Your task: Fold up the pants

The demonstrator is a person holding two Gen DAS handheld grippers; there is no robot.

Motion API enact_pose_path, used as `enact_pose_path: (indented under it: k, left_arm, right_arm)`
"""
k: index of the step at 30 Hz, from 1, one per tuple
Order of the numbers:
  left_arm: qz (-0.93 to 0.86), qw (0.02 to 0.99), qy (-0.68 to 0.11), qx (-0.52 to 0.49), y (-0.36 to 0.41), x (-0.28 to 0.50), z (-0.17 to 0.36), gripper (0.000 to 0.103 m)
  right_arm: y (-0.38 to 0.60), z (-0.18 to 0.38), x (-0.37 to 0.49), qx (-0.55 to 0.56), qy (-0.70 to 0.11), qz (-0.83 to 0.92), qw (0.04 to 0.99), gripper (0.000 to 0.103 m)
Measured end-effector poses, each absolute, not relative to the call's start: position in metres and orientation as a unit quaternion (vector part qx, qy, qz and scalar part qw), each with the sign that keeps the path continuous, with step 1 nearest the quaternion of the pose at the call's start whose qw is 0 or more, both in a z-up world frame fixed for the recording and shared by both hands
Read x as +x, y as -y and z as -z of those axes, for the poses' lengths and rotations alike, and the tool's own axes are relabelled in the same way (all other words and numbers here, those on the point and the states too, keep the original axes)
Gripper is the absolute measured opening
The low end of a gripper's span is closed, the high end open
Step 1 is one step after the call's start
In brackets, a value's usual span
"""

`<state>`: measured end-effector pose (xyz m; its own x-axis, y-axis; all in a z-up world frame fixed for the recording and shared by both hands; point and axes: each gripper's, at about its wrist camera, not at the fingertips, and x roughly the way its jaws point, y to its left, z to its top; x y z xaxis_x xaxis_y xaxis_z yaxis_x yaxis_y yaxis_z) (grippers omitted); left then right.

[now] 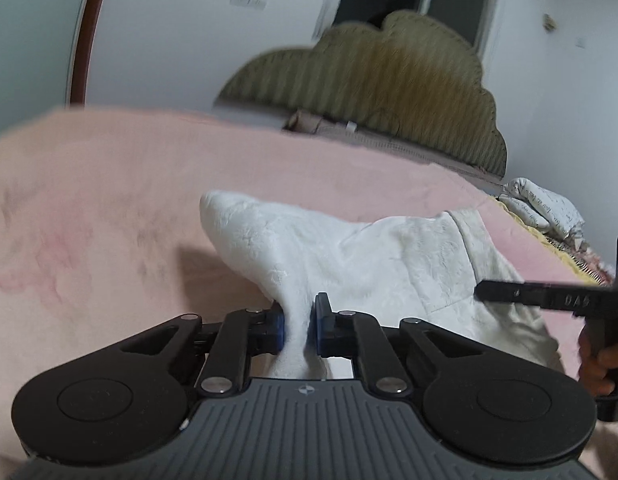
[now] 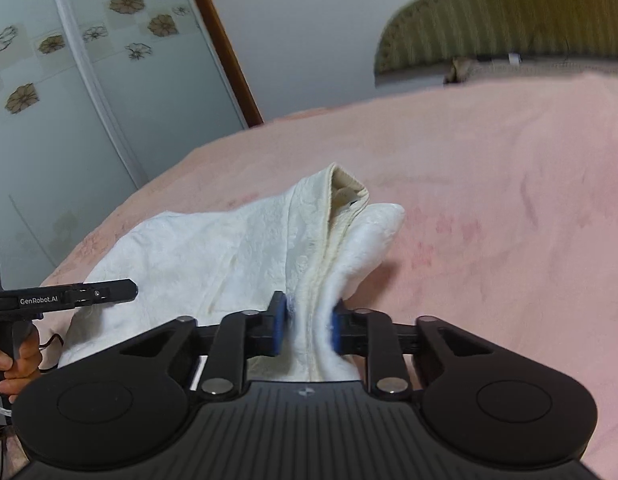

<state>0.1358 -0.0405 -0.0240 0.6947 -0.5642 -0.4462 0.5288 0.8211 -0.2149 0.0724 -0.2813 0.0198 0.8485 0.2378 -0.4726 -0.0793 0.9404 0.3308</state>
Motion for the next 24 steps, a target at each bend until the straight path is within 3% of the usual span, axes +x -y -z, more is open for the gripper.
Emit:
enact_pose_path:
  k: [8,24]
  left_arm:
    - [0.280,0.941,-0.188,-0.012,0.043,0.140,-0.009,0.011]
    - [0.206,0.960,-0.181,0.059,0.051,0.263,-0.014,0.012]
  right_arm:
    - [0.270,-0.048,0.095,0.117,-0.234,-0.106,0.959,0.018]
    - [0.247,-0.054,0.247,0.082,-0.238,-0.096,0.963,0.018]
